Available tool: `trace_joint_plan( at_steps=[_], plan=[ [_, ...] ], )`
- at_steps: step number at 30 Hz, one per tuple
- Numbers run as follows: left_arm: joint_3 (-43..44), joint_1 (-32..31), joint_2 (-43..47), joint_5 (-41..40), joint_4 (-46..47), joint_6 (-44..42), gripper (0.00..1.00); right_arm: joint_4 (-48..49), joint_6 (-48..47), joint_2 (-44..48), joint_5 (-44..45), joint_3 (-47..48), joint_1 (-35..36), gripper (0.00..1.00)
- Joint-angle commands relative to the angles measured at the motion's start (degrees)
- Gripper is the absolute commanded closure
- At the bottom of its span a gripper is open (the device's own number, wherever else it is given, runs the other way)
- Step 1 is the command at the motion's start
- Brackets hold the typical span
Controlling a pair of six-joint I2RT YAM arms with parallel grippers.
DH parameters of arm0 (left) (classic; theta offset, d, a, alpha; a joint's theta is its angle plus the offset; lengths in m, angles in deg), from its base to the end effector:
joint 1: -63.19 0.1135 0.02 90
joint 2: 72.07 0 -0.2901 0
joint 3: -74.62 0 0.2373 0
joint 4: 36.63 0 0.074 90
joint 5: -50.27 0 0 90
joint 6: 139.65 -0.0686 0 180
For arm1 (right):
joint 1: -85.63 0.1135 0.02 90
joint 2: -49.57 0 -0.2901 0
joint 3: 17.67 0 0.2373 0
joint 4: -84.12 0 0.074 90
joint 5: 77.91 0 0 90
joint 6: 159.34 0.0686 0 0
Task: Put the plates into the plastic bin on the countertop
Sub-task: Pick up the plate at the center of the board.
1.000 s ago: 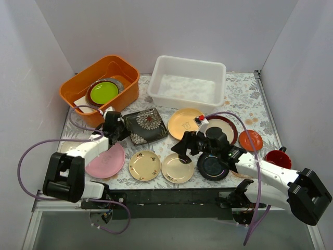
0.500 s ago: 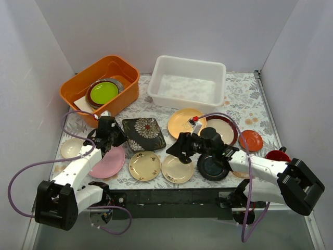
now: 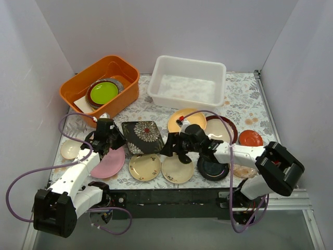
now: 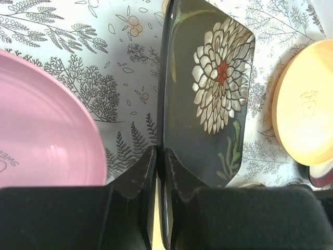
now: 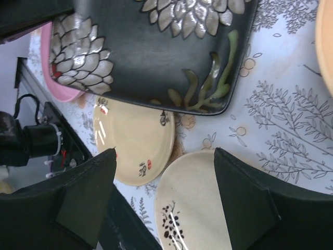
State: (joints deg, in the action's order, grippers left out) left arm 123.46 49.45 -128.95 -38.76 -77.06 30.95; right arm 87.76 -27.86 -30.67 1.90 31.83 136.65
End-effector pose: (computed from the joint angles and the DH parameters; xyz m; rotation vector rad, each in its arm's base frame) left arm 0.1853 -0.0465 0.2165 -1.4064 2.1455 -0.7281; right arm 0.1798 0.2414 0.2136 -0.3094 2.2324 1.1330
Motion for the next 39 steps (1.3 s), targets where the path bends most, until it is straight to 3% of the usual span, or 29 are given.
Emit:
trace_joint_plan(
  at_steps=[1, 6, 10, 24, 32, 39],
  plan=[
    [0.7, -0.15, 2.13, 2.45, 2.23, 0.35, 1.0, -1.49, -1.48, -3.94, 3.59, 5.82, 0.13, 0.17],
    [1.31, -0.15, 2.39, 2.19, 2.14, -0.27, 1.0, -7.2, 0.01, -9.13, 8.34, 11.72, 0.13, 0.21],
    [1.66, -0.15, 2.57, 2.19, 2.05, -0.79, 1.0, -6.24, 3.08, -12.12, 8.09, 13.49, 0.13, 0.26],
    [2.1, -0.15, 3.62, 3.25, 2.14, -1.32, 1.0, -6.77, 5.9, -18.45, 7.12, 16.3, 0.74, 0.28],
    [2.11, -0.15, 3.36, 3.95, 2.93, -1.41, 1.0, 3.67, 7.66, -19.42, 3.08, 12.96, 1.01, 0.28],
    [1.05, -0.15, 2.39, 5.18, 5.3, -1.58, 1.0, 6.94, 6.87, -19.16, 2.02, 12.17, 1.09, 0.3]
  ],
)
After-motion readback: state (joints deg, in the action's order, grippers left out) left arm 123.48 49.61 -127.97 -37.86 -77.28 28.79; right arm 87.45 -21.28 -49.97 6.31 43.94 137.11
